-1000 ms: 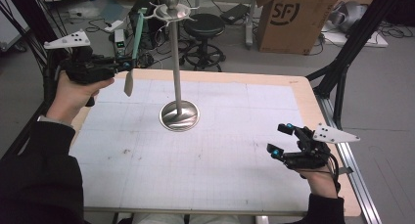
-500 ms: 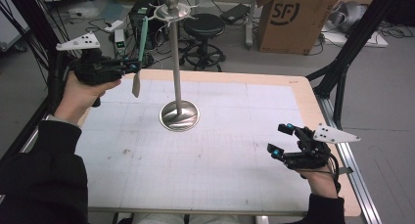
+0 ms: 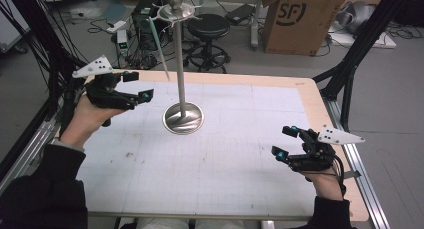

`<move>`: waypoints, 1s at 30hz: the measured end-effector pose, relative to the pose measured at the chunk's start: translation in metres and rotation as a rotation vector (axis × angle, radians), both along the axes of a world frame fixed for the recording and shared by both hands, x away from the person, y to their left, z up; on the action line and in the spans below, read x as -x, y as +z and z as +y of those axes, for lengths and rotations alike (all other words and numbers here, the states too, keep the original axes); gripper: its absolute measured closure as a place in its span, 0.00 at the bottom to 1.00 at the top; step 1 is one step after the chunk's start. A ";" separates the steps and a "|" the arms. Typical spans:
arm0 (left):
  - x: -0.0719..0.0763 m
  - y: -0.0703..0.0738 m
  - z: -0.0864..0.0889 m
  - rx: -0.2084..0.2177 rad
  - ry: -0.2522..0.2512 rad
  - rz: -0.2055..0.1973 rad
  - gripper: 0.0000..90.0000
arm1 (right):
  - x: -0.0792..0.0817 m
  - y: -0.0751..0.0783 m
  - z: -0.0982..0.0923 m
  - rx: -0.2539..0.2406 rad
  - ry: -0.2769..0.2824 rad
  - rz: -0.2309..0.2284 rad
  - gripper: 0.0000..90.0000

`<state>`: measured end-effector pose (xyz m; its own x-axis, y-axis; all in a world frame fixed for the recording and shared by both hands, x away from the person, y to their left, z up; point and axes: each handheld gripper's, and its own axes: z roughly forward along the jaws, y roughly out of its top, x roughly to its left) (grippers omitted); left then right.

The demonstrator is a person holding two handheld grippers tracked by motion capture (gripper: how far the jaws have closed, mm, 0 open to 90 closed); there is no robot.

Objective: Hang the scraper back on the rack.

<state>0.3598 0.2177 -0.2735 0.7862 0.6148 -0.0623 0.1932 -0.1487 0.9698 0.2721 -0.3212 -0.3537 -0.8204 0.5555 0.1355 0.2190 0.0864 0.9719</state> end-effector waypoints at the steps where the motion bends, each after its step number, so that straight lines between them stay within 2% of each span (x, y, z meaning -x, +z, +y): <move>1: 0.003 -0.006 0.000 0.030 -0.022 -0.006 0.12 | 0.001 0.000 0.000 0.003 0.000 0.000 0.16; 2: 0.007 -0.011 0.000 0.062 -0.034 -0.006 0.07 | 0.002 0.000 -0.001 0.001 -0.004 0.006 0.16; 4: 0.019 -0.019 -0.002 0.113 -0.067 -0.026 0.07 | 0.002 0.000 -0.002 0.004 -0.008 0.001 0.16; 6: 0.034 -0.026 -0.006 0.124 -0.084 -0.043 0.05 | 0.003 -0.001 -0.003 0.005 -0.013 0.005 0.16; 7: 0.040 -0.031 -0.008 0.140 -0.097 -0.041 0.02 | 0.003 -0.001 -0.003 0.004 -0.017 0.002 0.16; 9: 0.048 -0.040 -0.010 0.151 -0.116 -0.030 0.02 | 0.003 -0.001 -0.004 0.003 -0.022 0.006 0.16; 12: 0.053 -0.054 -0.010 0.098 -0.108 -0.037 0.02 | 0.005 -0.001 -0.001 0.004 -0.032 0.008 0.17; 16: 0.058 -0.075 -0.005 0.076 -0.061 -0.050 0.02 | 0.007 0.002 0.003 0.014 -0.028 -0.017 0.17; 21: 0.068 -0.104 -0.002 -0.028 -0.051 -0.041 0.02 | 0.008 -0.001 0.007 0.017 -0.026 -0.015 0.17; 24: 0.071 -0.117 0.007 -0.005 -0.029 -0.043 0.02 | 0.008 -0.005 0.009 0.013 -0.030 -0.017 0.17; 28: 0.073 -0.128 0.020 0.028 0.033 -0.038 0.02 | 0.005 -0.011 0.009 0.002 -0.047 -0.027 0.17; 29: 0.073 -0.129 0.022 0.030 0.037 -0.021 0.02 | 0.005 -0.013 0.009 0.002 -0.051 -0.024 0.17; 30: 0.071 -0.130 0.024 0.040 0.037 0.013 0.02 | 0.005 -0.014 0.009 0.003 -0.054 -0.028 0.17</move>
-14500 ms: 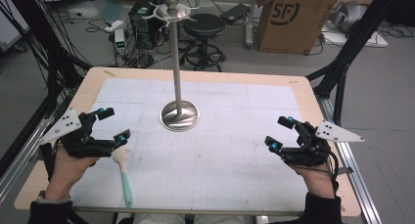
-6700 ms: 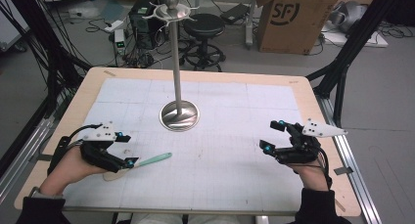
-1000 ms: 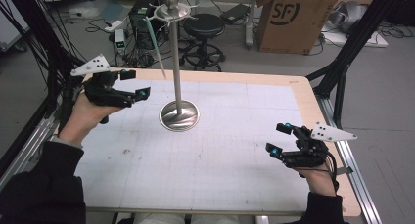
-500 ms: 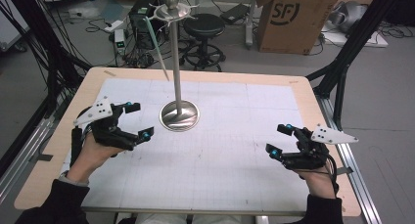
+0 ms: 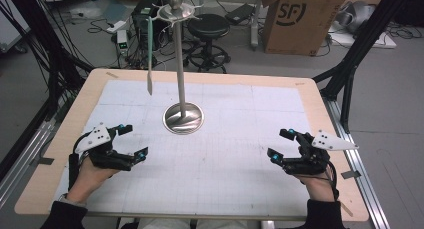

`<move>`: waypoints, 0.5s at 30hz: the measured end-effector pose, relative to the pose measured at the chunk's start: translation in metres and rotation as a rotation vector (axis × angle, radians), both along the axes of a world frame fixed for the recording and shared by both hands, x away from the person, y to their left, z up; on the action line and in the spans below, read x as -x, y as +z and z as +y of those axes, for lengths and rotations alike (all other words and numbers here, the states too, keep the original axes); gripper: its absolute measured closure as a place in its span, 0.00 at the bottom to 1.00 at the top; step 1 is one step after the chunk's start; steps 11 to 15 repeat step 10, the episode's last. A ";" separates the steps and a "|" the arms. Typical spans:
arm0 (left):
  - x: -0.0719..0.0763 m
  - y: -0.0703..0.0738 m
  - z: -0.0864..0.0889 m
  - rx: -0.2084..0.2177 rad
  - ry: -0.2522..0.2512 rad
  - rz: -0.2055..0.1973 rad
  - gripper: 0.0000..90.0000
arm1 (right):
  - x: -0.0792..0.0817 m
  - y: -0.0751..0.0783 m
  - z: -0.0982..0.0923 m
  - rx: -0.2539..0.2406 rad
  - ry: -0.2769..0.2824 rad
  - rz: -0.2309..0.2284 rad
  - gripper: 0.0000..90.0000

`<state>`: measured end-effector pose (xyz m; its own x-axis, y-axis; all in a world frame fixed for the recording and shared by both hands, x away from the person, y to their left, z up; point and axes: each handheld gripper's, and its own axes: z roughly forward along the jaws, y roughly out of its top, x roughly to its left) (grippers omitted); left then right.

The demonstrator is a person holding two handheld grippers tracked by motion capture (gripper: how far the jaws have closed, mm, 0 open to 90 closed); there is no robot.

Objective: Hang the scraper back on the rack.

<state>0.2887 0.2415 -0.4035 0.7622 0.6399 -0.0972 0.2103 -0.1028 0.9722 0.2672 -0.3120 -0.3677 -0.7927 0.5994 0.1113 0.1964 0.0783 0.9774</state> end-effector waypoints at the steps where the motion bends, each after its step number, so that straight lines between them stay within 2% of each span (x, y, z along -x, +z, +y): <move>1: -0.001 0.000 0.001 0.009 -0.002 0.008 0.02 | 0.001 -0.001 -0.001 -0.002 0.000 0.006 0.17; 3: -0.001 0.002 0.004 0.023 0.021 -0.011 0.02 | 0.001 -0.003 -0.002 -0.005 -0.004 0.009 0.17; 5: -0.001 0.003 0.006 0.046 0.030 -0.014 0.02 | 0.000 -0.005 -0.001 -0.005 -0.007 0.010 0.17; 10: -0.002 0.003 0.009 0.048 0.051 -0.023 0.02 | -0.001 -0.009 0.000 0.001 -0.007 0.010 0.17; 15: -0.002 0.003 0.009 0.048 0.051 -0.023 0.02 | -0.001 -0.009 0.000 0.001 -0.007 0.010 0.17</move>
